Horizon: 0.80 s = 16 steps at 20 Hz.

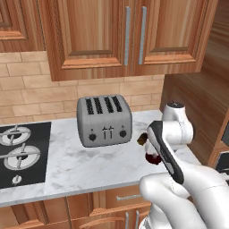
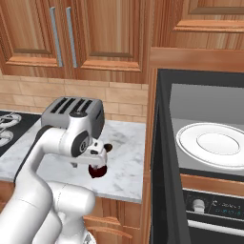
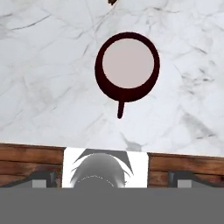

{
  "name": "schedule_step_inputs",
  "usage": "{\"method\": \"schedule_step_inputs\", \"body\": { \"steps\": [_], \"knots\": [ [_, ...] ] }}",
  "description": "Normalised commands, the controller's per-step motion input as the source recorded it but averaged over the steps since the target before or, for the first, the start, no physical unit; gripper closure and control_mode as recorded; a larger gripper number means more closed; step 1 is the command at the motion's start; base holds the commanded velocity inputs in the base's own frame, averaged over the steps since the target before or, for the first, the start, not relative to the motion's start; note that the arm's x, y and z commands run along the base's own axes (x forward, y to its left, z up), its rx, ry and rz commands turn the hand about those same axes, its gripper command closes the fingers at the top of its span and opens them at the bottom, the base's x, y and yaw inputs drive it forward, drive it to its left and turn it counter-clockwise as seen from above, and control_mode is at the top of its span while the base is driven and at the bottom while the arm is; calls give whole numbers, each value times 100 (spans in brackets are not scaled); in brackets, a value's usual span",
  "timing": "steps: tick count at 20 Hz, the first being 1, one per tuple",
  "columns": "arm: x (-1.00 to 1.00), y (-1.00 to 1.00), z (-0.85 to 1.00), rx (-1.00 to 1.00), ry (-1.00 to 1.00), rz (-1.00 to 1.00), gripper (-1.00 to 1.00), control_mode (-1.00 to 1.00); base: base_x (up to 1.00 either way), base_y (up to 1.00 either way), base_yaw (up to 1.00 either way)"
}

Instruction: Pick the mug from the counter and place it inside the microwave. Then close the microwave.

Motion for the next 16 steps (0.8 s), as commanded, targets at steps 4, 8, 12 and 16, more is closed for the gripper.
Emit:
{"method": "schedule_step_inputs", "body": {
  "steps": [4, 8, 12, 16],
  "knots": [
    [13, 0, -19, 0, 21, 0, -100, -100, 0, 0, 0],
    [18, 0, -27, 0, 14, 0, -100, -100, 0, 0, 0],
    [11, -1, -10, 0, 9, 0, -100, -100, 0, 0, 0],
    [4, -7, -4, 0, 1, 0, -100, -100, 0, 0, 0]
  ]
}}
